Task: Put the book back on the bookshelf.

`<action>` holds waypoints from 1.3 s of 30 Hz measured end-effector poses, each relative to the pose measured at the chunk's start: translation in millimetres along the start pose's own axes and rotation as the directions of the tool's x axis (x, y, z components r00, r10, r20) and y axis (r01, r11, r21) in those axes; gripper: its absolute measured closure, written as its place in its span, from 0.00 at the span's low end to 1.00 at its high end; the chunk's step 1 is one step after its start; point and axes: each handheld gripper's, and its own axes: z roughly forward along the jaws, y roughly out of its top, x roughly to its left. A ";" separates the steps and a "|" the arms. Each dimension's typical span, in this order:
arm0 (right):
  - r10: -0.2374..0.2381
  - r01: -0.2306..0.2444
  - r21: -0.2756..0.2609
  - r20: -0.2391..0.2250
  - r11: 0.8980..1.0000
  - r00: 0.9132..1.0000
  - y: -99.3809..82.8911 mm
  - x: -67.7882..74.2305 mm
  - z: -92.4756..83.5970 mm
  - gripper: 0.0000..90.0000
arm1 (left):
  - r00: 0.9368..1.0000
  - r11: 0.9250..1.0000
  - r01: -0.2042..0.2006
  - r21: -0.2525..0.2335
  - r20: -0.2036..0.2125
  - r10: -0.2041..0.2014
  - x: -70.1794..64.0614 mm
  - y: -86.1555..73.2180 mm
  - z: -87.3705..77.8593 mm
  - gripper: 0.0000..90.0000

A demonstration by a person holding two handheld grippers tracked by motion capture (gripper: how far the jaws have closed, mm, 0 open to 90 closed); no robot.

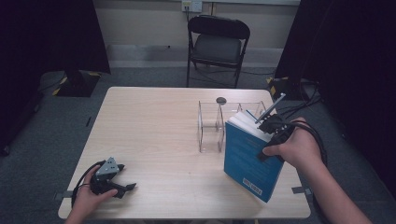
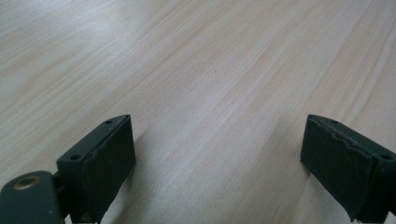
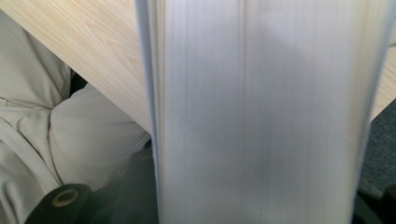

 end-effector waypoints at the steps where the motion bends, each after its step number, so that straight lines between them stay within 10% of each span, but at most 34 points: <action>1: 0.005 -0.005 0.002 0.005 1.000 1.000 -0.7 0.0 -1.2 0.69 | 1.000 1.000 0.000 0.000 0.000 0.000 0.0 0.0 0.0 0.11; 39: 0.129 -0.129 -0.003 0.036 0.992 0.991 -33.5 -39.3 -7.7 0.69 | 1.000 1.000 0.000 0.001 -0.002 0.000 -0.1 0.0 -0.1 0.10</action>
